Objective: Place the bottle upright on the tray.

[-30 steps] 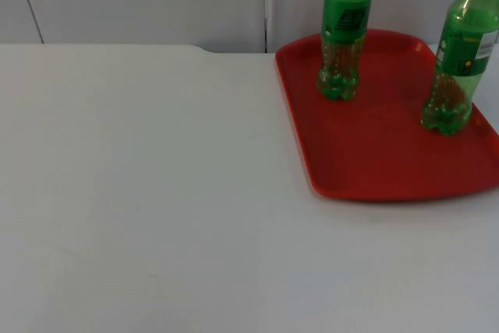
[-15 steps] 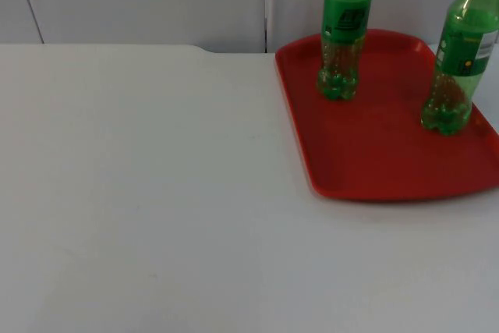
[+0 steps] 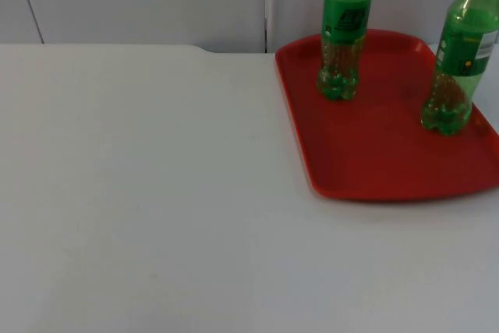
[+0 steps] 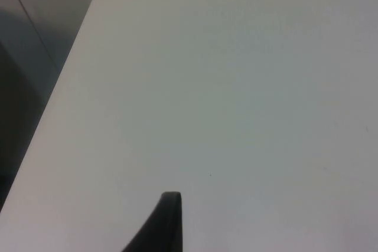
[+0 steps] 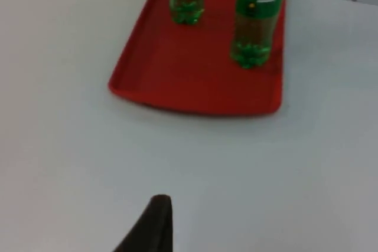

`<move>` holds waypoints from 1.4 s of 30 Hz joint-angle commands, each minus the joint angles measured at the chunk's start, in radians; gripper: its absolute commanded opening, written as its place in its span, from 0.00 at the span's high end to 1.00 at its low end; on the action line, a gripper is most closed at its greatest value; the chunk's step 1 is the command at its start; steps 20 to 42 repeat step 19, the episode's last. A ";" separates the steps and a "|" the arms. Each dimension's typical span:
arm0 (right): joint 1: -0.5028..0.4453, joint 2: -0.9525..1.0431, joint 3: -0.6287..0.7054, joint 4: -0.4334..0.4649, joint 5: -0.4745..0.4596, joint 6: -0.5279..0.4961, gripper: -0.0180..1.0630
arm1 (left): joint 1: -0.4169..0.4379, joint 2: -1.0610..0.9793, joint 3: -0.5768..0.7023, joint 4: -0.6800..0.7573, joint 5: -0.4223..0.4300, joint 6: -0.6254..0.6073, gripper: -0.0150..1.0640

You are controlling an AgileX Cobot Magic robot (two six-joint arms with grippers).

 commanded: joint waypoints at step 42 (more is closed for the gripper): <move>-0.323 -0.003 0.003 0.001 -0.004 -0.008 0.01 | 0.004 -0.004 0.007 0.004 -0.002 -0.006 0.01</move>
